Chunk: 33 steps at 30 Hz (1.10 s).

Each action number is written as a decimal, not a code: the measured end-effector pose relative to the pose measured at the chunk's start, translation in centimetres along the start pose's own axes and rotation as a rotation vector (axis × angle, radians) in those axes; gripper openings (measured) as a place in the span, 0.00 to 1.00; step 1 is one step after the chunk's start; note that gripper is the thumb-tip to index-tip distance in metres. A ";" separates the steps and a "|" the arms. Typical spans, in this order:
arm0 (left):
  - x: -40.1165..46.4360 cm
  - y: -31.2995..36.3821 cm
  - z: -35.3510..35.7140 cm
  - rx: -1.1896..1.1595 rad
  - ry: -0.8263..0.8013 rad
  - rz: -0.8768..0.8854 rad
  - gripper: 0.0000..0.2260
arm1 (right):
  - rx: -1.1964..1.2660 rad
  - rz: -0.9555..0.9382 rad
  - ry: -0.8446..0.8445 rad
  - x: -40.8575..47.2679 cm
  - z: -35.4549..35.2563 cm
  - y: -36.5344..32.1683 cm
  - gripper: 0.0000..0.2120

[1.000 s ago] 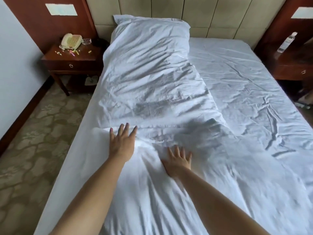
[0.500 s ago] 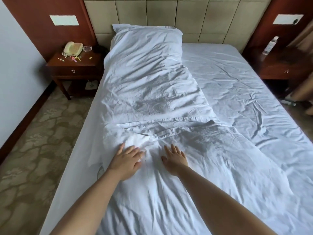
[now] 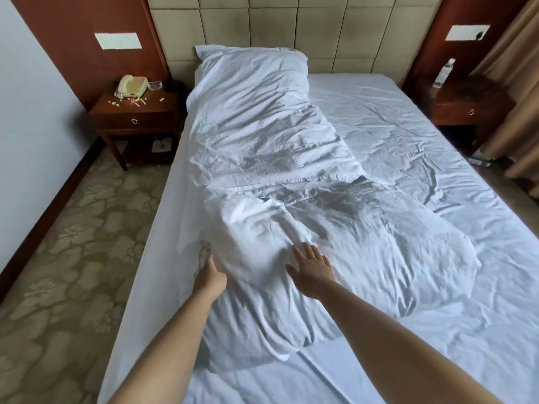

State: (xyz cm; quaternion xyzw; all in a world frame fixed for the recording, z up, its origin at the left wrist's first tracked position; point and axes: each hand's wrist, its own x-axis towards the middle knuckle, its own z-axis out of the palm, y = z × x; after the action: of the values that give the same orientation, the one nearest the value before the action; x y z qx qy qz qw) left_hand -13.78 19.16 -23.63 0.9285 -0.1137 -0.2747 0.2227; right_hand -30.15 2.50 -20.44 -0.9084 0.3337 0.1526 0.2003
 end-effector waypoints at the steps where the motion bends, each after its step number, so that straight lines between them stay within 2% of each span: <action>1: -0.2 -0.9 0.2 -0.029 -0.083 -0.031 0.27 | 0.008 -0.004 -0.004 -0.4 0.6 -0.7 0.29; 3: -0.2 -1.9 0.2 -0.089 -0.136 -0.024 0.29 | 0.036 -0.027 -0.006 -0.9 1.5 -2.0 0.28; 5: 0.1 -2.3 0.3 -0.182 -0.170 -0.031 0.37 | 0.056 -0.043 0.005 -1.3 2.3 -3.1 0.28; 7: 0.4 -2.2 0.4 -0.154 -0.202 -0.040 0.43 | 0.064 -0.035 0.013 -1.6 2.9 -3.7 0.29; 8: 0.5 -2.1 0.4 -0.101 -0.191 -0.031 0.41 | 0.059 -0.028 0.021 -1.7 3.3 -3.8 0.29; 12: 0.7 -0.4 0.7 0.008 -0.057 0.004 0.16 | -0.009 0.069 0.057 -1.5 4.1 -3.5 0.31; 14: 0.4 0.6 0.3 -0.035 -0.082 -0.006 0.14 | -0.078 0.127 0.110 -1.1 4.1 -3.5 0.27; 16: -0.2 1.1 -1.0 -0.144 -0.139 -0.023 0.17 | -0.106 0.123 0.170 -0.3 3.2 -4.0 0.20; 18: -0.8 1.8 -3.3 -0.227 -0.157 -0.012 0.20 | -0.100 0.040 0.287 1.0 0.8 -5.2 0.16; 24: -1.0 6.9 -15.1 -0.511 -0.083 0.037 0.05 | -0.032 -0.152 0.796 6.0 -10.4 -10.9 0.11; 26: -0.3 6.1 -17.7 -0.597 -0.067 -0.006 0.08 | 0.002 -0.179 0.951 6.8 -10.9 -12.4 0.11; 27: 0.2 5.0 -18.0 -0.600 -0.063 -0.034 0.08 | 0.016 -0.180 0.958 6.9 -10.1 -12.7 0.12; 28: 1.1 3.4 -17.3 -0.565 -0.031 -0.055 0.06 | 0.034 -0.171 0.902 6.8 -8.4 -12.8 0.13; 29: 1.6 1.6 -15.9 -0.510 0.001 -0.106 0.09 | 0.056 -0.150 0.759 6.5 -6.2 -12.7 0.14; 31: 2.0 -2.9 -11.1 -0.378 -0.020 -0.257 0.25 | 0.068 -0.069 0.277 5.3 -0.4 -12.1 0.21; 33: 1.6 -6.8 -6.1 -0.350 -0.182 -0.344 0.35 | 0.054 -0.042 -0.100 3.9 4.2 -10.9 0.30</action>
State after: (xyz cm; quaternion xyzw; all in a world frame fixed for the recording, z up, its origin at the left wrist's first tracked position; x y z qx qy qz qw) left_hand -8.49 26.72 -23.06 0.8529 0.0753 -0.4066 0.3187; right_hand -20.65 9.93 -22.89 -0.9006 0.3082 0.1847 0.2446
